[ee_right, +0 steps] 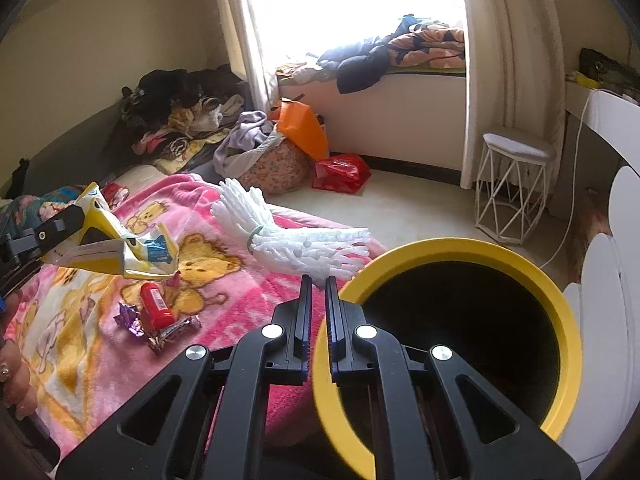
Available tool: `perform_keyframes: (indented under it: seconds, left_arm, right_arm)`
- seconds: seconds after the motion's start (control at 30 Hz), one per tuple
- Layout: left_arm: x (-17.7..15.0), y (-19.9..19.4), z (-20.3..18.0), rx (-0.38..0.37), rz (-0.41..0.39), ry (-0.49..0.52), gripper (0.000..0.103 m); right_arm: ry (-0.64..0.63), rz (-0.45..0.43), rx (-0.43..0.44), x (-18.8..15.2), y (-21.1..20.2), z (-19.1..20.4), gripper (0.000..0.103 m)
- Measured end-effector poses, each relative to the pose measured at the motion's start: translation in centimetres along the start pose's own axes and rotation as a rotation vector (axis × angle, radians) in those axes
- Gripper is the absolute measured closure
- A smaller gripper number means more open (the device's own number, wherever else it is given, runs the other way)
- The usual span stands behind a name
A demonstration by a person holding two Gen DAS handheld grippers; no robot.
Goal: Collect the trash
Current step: 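Carry the foam sleeve and chip bag over the yellow bin and open both tools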
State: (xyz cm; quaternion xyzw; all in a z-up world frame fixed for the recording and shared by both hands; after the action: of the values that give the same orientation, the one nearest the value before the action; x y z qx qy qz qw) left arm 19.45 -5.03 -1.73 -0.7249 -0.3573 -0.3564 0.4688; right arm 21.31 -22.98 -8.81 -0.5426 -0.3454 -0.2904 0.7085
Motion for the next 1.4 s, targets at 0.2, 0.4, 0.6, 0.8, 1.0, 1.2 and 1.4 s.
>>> perform_keyframes:
  seconds: [0.2,0.4,0.6,0.8,1.0,1.2,1.4]
  left_arm:
    - [-0.3,0.3,-0.9,-0.013,0.009,0.017,0.096]
    - [-0.7,0.6,-1.7,-0.023,0.022,0.041,0.096]
    - [-1.3,1.2,-2.5,-0.034,0.039,0.058,0.096]
    - [-1.9,1.5,-3.7,-0.050,0.053,0.077,0.096]
    - [-2.8,2.0,-5.2,-0.073,0.070,0.097,0.096]
    - [-3.7,2.7,-6.8,-0.092,0.090,0.131,0.096]
    - [-4.6,3.2,-8.1,-0.107,0.106,0.154,0.096]
  right_arm:
    - [0.018,-0.004,-0.018,-0.3,-0.5,-1.2,0.096]
    - [0.037,-0.008,-0.037,-0.5,-0.9,-2.3,0.096]
    - [0.061,-0.013,-0.058,-0.5,-1.3,-3.9,0.096]
    - [0.090,-0.015,-0.088,-0.7,-1.6,-5.7,0.096]
    - [0.113,-0.011,-0.124,-1.0,-1.8,-7.6,0.096]
    - [0.138,-0.003,-0.157,-1.4,-2.0,-9.6,0.096]
    - [0.163,0.009,-0.191,-2.0,-2.0,-11.4,0.096]
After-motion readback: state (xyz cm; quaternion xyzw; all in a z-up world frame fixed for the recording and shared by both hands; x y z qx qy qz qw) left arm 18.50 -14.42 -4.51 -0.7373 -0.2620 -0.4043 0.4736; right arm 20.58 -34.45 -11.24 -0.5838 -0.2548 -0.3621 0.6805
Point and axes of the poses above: each gripper's, at about its wrist camera, not at the fingertips, and y roughly the way its jaws point, z to its left, x to its top, the point moved 10 cm from there along y, roughly the way its jaws point
